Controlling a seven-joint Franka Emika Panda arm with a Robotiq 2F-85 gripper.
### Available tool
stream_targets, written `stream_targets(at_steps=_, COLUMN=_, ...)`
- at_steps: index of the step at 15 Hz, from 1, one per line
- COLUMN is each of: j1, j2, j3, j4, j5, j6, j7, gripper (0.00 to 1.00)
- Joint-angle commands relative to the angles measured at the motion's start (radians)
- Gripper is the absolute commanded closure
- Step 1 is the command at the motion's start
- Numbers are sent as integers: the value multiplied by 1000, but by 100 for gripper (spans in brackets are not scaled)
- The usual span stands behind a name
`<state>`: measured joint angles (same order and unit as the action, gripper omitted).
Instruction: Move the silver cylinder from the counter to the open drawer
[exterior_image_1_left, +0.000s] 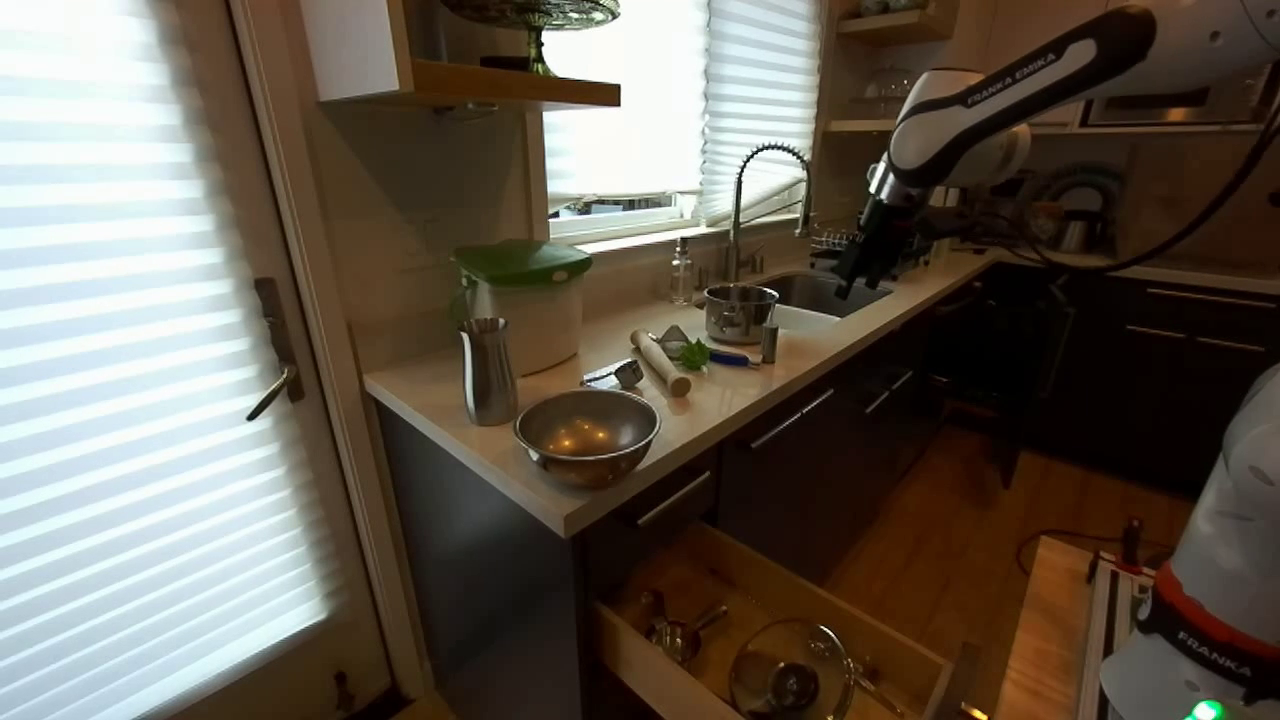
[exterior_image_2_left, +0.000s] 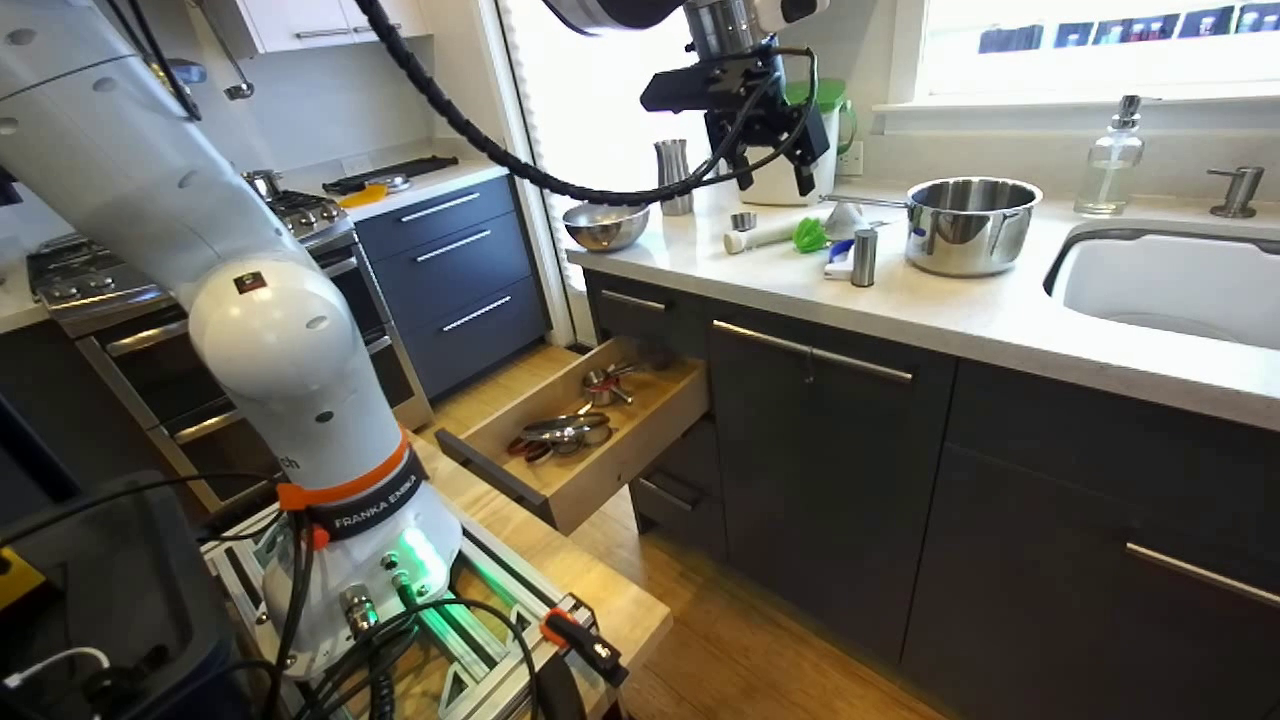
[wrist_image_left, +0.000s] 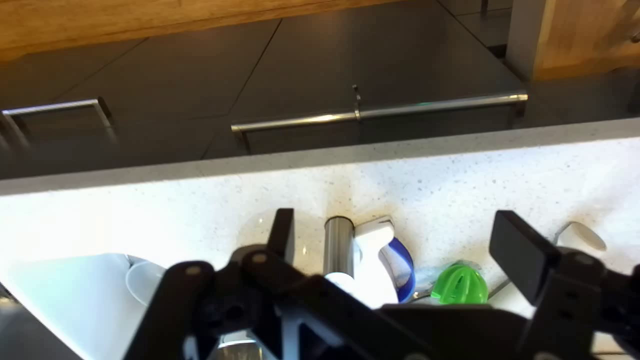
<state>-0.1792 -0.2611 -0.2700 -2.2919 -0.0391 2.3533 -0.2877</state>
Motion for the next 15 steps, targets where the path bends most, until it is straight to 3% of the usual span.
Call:
stream_targets(at_steps=1, j1=11, j2=160, j3=32, j4=162, j5=-44, j6=-23, j7=1, gripper=0)
stream_targets(at_steps=3, j1=12, j2=251, j3=29, j4=254, j5=-12, j6=-58, j7=-52, gripper=0)
stream_targets(at_steps=5, j1=0, j2=335, j3=21, j4=338, j5=91, j6=-130, j7=-131, gripper=0)
stream_targets(at_steps=6, j1=-16, j2=388, j3=22, j4=392, j5=133, j6=-176, j7=-108, gripper=0)
stream_targets(at_steps=7, j1=-9, j2=284, j3=43, j4=281, j5=67, j6=-100, j7=-75, gripper=0)
stream_targets(at_steps=10, j1=-31, j2=376, j3=44, j4=367, j5=105, j6=-143, j7=-86, gripper=0)
stream_targets(at_steps=15, j1=-58, j2=423, j3=53, j4=413, j5=172, j6=-136, j7=-140, gripper=0)
